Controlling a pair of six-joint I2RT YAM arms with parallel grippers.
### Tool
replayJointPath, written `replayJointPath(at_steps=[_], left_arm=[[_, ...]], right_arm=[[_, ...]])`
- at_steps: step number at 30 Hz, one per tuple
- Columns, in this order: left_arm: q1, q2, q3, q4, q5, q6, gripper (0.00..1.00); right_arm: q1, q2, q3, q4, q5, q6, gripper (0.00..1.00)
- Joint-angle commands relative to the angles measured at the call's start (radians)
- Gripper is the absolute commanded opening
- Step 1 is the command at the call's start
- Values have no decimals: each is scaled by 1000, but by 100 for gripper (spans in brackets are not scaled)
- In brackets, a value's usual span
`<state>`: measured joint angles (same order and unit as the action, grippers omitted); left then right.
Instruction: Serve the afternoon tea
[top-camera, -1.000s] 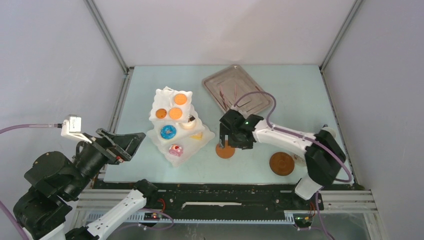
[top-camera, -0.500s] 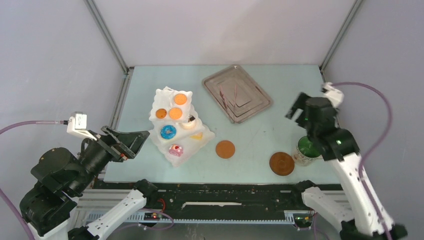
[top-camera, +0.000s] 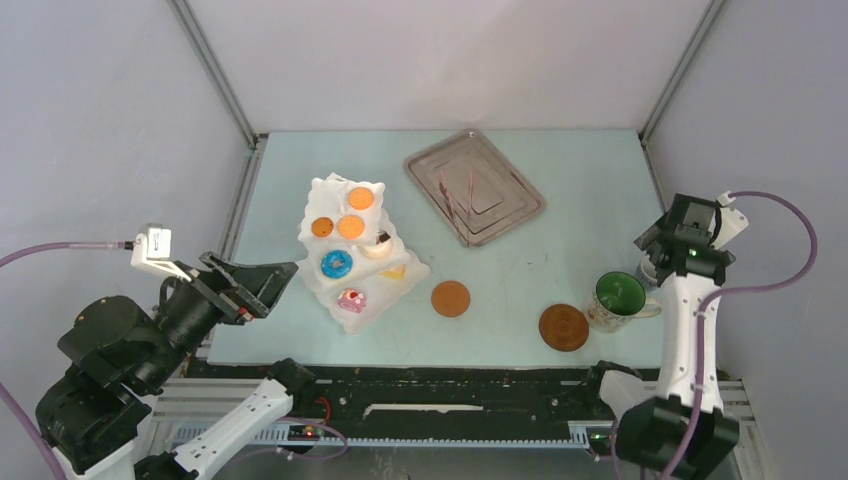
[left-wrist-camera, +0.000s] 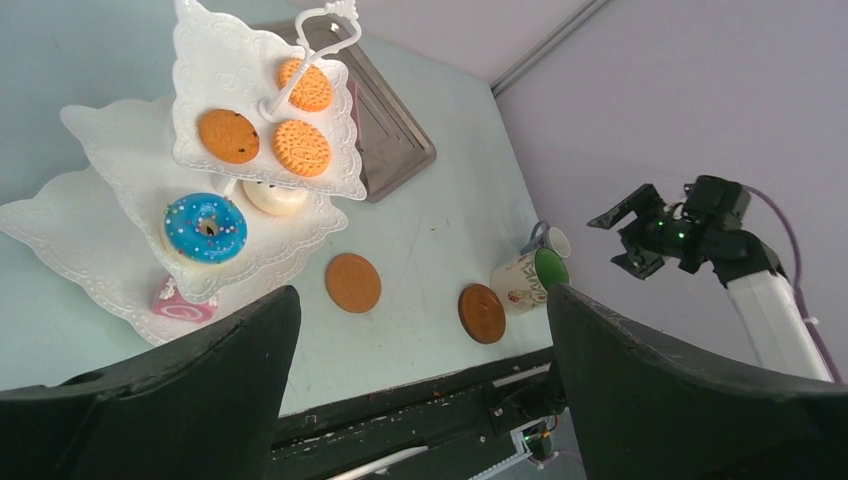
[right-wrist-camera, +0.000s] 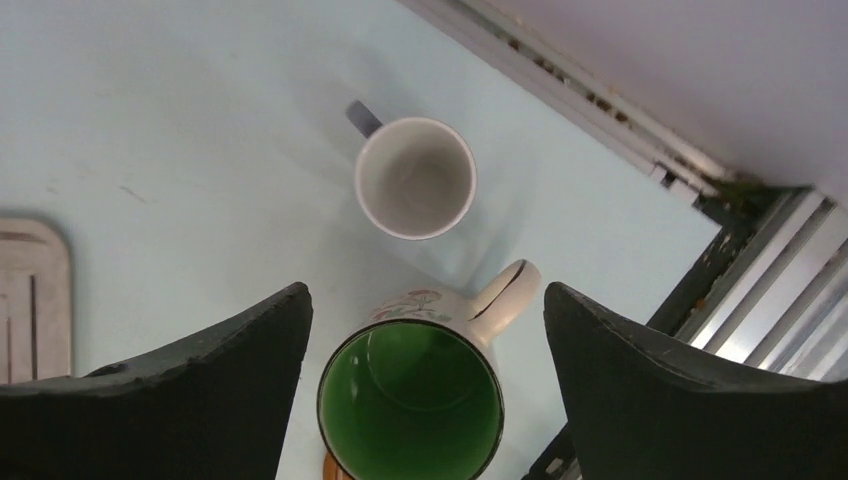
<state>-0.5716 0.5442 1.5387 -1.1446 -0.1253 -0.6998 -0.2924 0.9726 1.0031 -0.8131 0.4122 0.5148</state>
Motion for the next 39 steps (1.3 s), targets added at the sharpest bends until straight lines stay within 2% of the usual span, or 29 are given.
replayJointPath(at_steps=[1,4,7,14,27,36,39], left_arm=[[3,10,31,-13,-6,-10,100],[3,2,31,-21,-12,-13,100],[3,2,34,-27,-17,-12,100],[3,8,35,-23,-12,-10,100],[3,2,46,-43,-21,-22,100],[3,-4,31,-44,-17,-40,99],[3,-4,28,-42,-15,-47,99]], right_arm=[[-92,88,-13,-6,-110,64,87],[-188,144,-36,2,-189,70,82],[-229,189,-50,27,-247,50,80],[-236,261,-63,53,-229,35,78],[-271,372,-80,118,-234,54,67],[-278,438,-78,143,-266,64,50],[-278,444,-67,133,-259,69,39]])
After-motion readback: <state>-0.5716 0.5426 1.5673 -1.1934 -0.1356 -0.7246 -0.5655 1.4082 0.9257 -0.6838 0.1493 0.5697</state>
